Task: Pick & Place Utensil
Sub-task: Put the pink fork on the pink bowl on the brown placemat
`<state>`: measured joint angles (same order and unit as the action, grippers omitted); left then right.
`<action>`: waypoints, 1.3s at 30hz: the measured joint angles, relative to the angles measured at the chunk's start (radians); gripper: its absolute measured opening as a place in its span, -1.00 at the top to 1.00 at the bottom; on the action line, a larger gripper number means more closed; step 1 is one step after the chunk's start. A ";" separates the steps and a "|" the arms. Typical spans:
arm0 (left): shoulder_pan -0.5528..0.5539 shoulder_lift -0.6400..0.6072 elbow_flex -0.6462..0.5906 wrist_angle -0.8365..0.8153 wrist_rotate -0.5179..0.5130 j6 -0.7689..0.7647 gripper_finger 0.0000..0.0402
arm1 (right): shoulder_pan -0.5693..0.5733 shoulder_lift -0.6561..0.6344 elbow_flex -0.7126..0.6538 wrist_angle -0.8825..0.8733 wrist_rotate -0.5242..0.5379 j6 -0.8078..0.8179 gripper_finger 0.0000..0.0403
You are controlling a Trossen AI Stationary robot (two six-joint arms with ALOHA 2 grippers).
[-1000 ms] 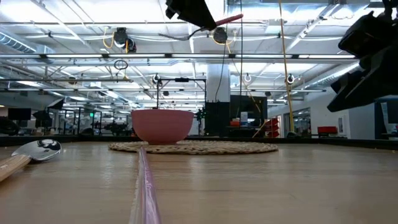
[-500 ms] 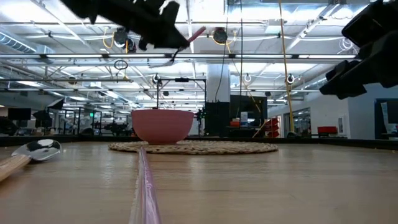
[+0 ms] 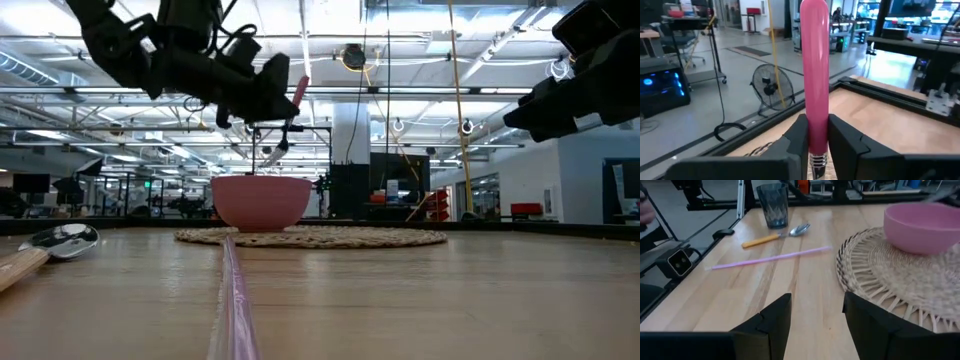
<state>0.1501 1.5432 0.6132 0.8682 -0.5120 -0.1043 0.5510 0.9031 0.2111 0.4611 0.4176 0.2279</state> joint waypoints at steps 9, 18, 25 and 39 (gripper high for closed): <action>0.028 0.105 0.001 0.037 -0.048 -0.039 0.63 | 0.000 0.000 0.000 0.003 0.001 -0.003 0.15; 0.033 0.152 0.002 0.070 -0.062 -0.049 0.69 | 0.000 0.000 0.000 0.002 0.001 -0.003 0.15; 0.039 0.153 0.002 0.025 -0.065 -0.068 0.64 | 0.000 0.000 0.000 0.003 0.001 -0.001 0.15; 0.039 0.153 0.002 -0.030 -0.065 -0.085 0.60 | 0.000 0.000 0.000 0.006 0.001 -0.001 0.15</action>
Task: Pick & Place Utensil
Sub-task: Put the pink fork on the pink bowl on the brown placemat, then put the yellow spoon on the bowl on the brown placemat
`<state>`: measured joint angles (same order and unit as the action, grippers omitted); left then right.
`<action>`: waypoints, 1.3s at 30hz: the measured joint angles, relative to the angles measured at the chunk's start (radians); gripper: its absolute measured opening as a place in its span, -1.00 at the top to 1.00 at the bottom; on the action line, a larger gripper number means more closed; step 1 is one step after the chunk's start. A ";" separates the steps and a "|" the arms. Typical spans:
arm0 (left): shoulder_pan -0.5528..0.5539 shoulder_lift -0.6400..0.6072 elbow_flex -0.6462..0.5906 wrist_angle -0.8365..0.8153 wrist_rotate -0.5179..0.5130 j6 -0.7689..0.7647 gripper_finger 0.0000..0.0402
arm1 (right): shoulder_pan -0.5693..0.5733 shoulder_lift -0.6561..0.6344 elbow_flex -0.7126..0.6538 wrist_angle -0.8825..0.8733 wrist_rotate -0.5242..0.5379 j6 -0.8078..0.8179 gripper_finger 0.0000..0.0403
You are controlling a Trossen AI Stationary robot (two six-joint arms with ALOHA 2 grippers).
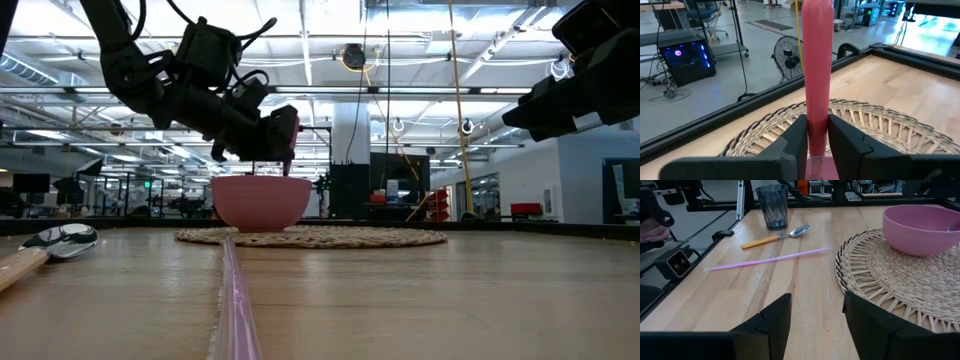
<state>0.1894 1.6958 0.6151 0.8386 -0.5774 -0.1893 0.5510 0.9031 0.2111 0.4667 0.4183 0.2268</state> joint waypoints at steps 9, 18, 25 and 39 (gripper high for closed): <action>0.000 0.000 0.000 -0.002 0.000 0.001 0.73 | 0.000 0.000 0.000 0.000 0.000 0.000 0.15; 0.000 0.000 0.000 -0.007 0.001 0.001 0.75 | 0.000 0.000 0.000 0.000 0.000 0.000 0.15; 0.009 0.000 0.000 -0.104 0.003 -0.051 0.74 | 0.000 0.000 0.000 0.000 0.000 0.000 0.15; -0.064 0.000 0.000 -0.135 0.030 -0.050 0.81 | 0.000 0.000 0.000 0.000 0.000 0.007 0.15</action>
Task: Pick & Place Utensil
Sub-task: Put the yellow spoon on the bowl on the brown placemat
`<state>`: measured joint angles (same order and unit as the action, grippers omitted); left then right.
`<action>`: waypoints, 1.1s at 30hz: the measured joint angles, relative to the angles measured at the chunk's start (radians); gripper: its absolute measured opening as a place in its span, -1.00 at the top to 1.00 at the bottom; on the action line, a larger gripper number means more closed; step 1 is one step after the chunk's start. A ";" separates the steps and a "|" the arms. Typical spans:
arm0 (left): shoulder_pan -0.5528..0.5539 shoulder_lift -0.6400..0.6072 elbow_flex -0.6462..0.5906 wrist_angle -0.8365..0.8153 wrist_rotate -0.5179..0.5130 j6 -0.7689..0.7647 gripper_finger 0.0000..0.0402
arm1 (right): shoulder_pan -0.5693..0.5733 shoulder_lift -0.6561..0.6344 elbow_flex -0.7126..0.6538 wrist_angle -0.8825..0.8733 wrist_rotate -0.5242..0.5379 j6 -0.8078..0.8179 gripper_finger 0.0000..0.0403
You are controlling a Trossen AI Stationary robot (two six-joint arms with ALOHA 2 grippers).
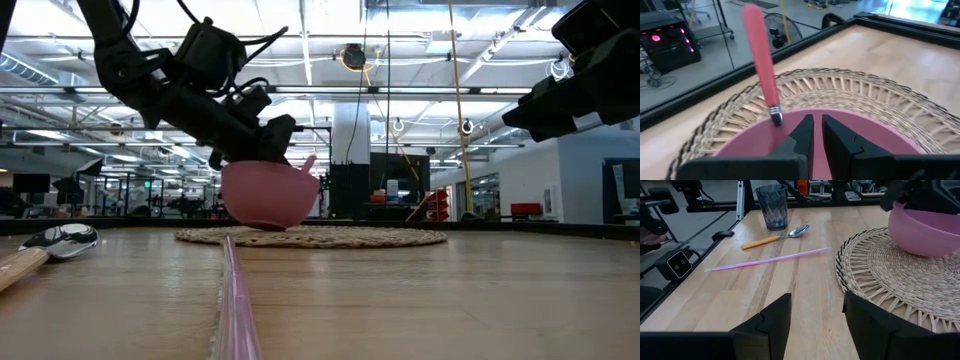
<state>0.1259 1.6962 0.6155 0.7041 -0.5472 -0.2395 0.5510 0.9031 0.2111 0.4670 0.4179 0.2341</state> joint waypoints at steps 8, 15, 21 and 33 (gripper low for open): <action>-0.037 0.000 0.000 -0.013 -0.003 -0.021 0.81 | 0.000 0.000 0.000 0.000 0.000 0.015 0.15; -0.058 0.000 0.000 -0.079 0.005 -0.080 0.81 | 0.000 0.000 0.000 0.000 0.000 0.015 0.15; -0.091 0.000 0.000 -0.096 -0.008 -0.085 0.81 | 0.000 0.000 0.000 0.000 0.000 0.015 0.15; -0.103 0.000 0.000 -0.023 -0.039 -0.026 0.81 | 0.000 0.000 0.000 0.000 0.000 0.015 0.15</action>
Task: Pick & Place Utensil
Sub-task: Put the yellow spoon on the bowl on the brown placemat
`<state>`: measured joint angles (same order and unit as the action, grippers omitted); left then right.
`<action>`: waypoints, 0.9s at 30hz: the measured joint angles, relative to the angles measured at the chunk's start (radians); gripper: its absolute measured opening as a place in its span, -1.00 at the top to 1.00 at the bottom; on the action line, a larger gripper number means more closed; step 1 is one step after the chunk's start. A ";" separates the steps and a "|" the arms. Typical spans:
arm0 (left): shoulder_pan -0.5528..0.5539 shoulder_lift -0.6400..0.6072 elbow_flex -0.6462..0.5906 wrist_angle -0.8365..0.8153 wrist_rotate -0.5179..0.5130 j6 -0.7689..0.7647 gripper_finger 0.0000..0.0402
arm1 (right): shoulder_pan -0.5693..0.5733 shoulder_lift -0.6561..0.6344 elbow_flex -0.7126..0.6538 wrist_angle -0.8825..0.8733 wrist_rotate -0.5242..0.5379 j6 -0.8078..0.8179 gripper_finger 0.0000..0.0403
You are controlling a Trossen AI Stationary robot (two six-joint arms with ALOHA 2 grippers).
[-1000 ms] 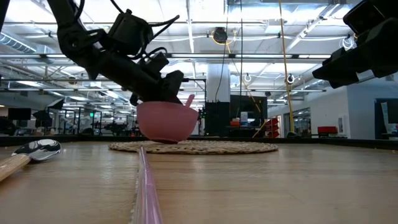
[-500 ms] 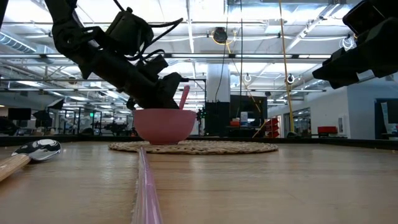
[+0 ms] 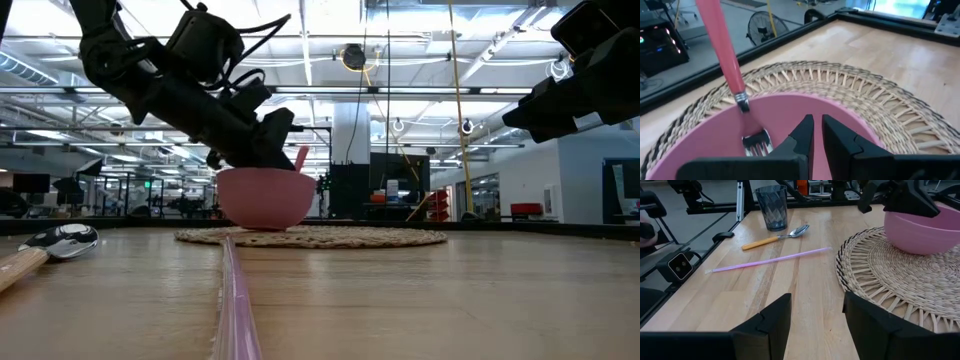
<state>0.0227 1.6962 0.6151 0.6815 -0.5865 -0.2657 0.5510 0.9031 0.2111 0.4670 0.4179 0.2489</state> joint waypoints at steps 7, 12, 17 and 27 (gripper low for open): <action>0.002 0.000 0.000 0.019 0.000 0.014 0.81 | 0.000 0.000 0.000 0.000 0.000 0.000 0.15; -0.001 0.000 0.000 0.000 0.077 -0.040 0.81 | 0.000 0.000 0.000 -0.001 0.000 0.000 0.15; 0.000 0.000 0.000 -0.106 0.117 -0.134 0.81 | 0.000 0.000 0.000 0.000 0.000 -0.003 0.15; 0.001 -0.017 0.001 -0.083 0.105 -0.093 0.81 | 0.000 0.000 0.000 0.000 0.000 -0.001 0.15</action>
<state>0.0237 1.6791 0.6159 0.5985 -0.4816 -0.3589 0.5510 0.9033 0.2111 0.4667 0.4179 0.2481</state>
